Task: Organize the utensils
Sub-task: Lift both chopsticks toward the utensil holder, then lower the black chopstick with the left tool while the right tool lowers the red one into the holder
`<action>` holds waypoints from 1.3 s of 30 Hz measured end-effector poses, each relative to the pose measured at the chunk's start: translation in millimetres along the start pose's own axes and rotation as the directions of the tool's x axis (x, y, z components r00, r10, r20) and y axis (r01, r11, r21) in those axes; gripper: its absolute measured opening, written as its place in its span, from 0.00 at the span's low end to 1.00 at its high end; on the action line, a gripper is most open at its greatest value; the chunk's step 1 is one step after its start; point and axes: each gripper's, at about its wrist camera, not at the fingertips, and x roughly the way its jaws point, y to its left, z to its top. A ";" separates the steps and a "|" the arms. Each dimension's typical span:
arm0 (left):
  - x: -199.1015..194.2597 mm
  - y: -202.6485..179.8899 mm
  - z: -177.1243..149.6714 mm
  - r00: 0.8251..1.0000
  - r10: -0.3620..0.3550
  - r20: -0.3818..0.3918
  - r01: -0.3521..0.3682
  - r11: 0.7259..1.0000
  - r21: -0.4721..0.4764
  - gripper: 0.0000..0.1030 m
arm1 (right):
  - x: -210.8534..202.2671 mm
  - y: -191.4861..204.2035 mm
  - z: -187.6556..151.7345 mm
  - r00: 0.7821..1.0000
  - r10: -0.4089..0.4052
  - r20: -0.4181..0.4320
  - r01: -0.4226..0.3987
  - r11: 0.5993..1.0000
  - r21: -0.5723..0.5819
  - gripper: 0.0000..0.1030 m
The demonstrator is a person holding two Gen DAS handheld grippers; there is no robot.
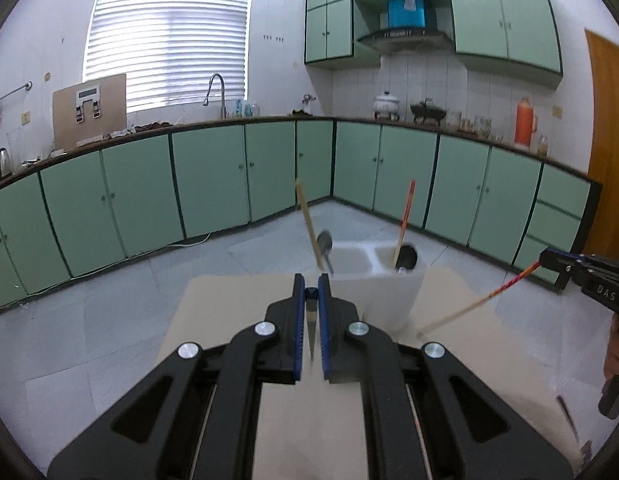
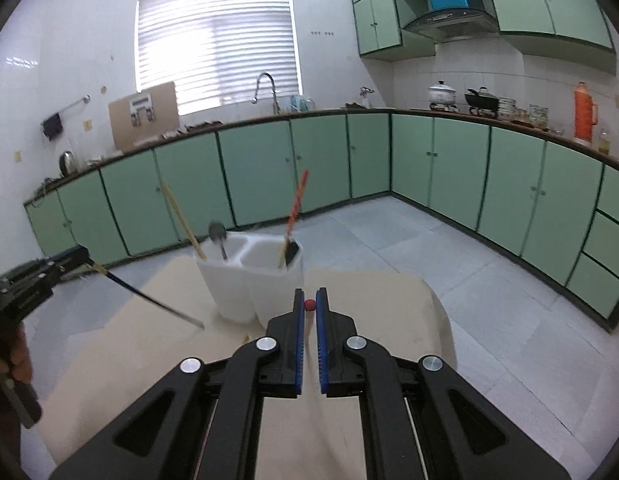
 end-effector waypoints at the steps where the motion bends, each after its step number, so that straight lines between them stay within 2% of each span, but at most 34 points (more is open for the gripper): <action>1: 0.9 -1.1 4.6 1.000 -0.004 0.006 0.004 1.000 -0.002 0.05 | 0.3 0.6 4.9 1.000 0.003 0.004 -0.003 1.000 -0.007 0.05; 11: 2.0 -9.0 40.0 0.994 -0.088 0.063 0.090 0.996 -0.026 0.05 | 8.7 13.7 56.0 0.995 0.100 0.020 -0.099 0.993 -0.062 0.05; 17: -6.4 -13.5 78.8 0.980 -0.129 0.153 0.133 0.991 -0.021 0.05 | -2.8 18.8 98.1 0.981 0.172 0.086 -0.166 0.983 -0.073 0.05; 21: -9.3 -23.5 112.9 0.962 -0.140 0.233 0.143 0.990 0.005 0.05 | -4.1 22.5 128.2 0.977 0.164 0.136 -0.151 0.983 -0.100 0.05; 26: 3.0 -37.0 137.6 0.950 -0.144 0.276 0.143 0.989 0.026 0.05 | 14.0 23.6 145.6 0.978 0.158 0.138 -0.146 0.985 -0.092 0.05; 34: 57.4 -43.7 137.0 0.970 -0.127 0.208 0.126 0.992 0.019 0.05 | 20.8 18.8 160.7 0.968 0.187 0.167 -0.178 0.982 -0.069 0.05; 39: 80.9 -39.0 131.5 0.977 -0.120 0.175 0.119 0.993 0.020 0.05 | 41.1 17.2 161.4 0.972 0.182 0.147 -0.176 0.983 -0.058 0.05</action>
